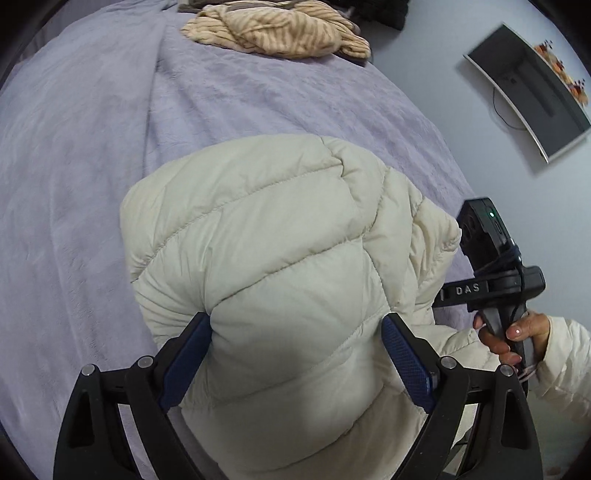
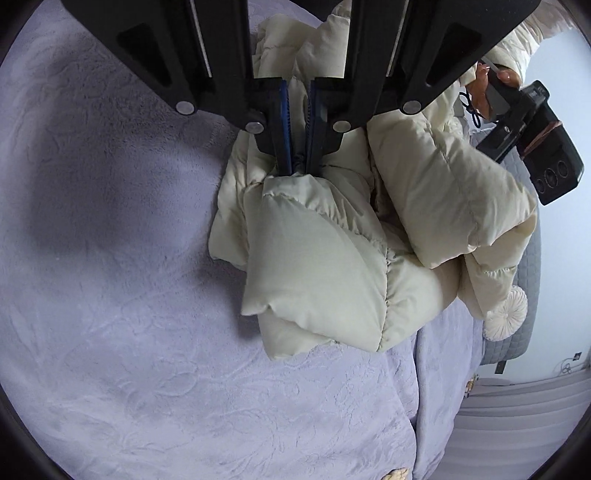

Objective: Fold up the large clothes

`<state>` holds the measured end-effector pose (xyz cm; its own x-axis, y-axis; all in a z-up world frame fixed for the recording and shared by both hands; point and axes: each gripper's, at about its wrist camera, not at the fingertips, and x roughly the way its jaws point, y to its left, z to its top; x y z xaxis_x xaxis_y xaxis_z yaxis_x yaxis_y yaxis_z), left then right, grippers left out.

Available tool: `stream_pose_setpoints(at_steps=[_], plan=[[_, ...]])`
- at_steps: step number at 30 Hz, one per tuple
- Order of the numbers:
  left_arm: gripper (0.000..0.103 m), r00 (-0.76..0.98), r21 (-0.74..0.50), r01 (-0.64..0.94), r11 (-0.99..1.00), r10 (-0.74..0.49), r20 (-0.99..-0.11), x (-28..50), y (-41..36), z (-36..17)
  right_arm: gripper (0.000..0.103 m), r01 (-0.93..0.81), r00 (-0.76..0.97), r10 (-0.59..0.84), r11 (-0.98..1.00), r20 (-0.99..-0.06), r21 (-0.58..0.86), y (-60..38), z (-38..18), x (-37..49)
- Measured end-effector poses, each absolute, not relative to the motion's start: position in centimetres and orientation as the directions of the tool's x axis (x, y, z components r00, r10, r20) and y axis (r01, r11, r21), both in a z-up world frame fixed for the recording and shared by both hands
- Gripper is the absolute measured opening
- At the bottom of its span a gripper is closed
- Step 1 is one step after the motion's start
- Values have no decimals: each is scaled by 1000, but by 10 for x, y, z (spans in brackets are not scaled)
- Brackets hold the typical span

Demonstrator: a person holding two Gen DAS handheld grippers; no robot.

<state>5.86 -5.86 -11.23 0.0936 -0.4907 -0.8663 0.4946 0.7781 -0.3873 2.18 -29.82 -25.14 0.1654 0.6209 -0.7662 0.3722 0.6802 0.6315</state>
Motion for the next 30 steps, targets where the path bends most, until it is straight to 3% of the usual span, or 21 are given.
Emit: stream_pose_setpoints(at_steps=[8,14,15,18,21,24,27,30], plan=[[92,121,-247,582,775,-382,-916,35,-96,-121,8,414,148,669,627,-728,660,-290,-282,37],[92,123,-220,585,781,-354,-927,33,-98,-127,10,402,146,619,675,-771,618,-290,-249,43],[92,124,-219,584,781,-353,-927,33,-98,-127,16,404,158,606,681,-780,611,-294,-241,41],[93,125,-220,581,784,-353,-927,33,-98,-128,50,416,217,551,695,-806,587,-306,-211,35],[93,127,-218,581,784,-352,-927,33,-98,-128,48,387,288,484,731,-826,563,-309,-168,31],[93,130,-215,580,786,-350,-928,33,-98,-127,26,320,355,500,729,-790,605,-294,-129,32],[93,136,-208,580,788,-345,-929,32,-97,-126,25,278,360,542,715,-759,642,-265,-112,32],[93,147,-205,577,791,-348,-926,31,-95,-126,25,313,326,497,746,-804,588,-236,-128,34]])
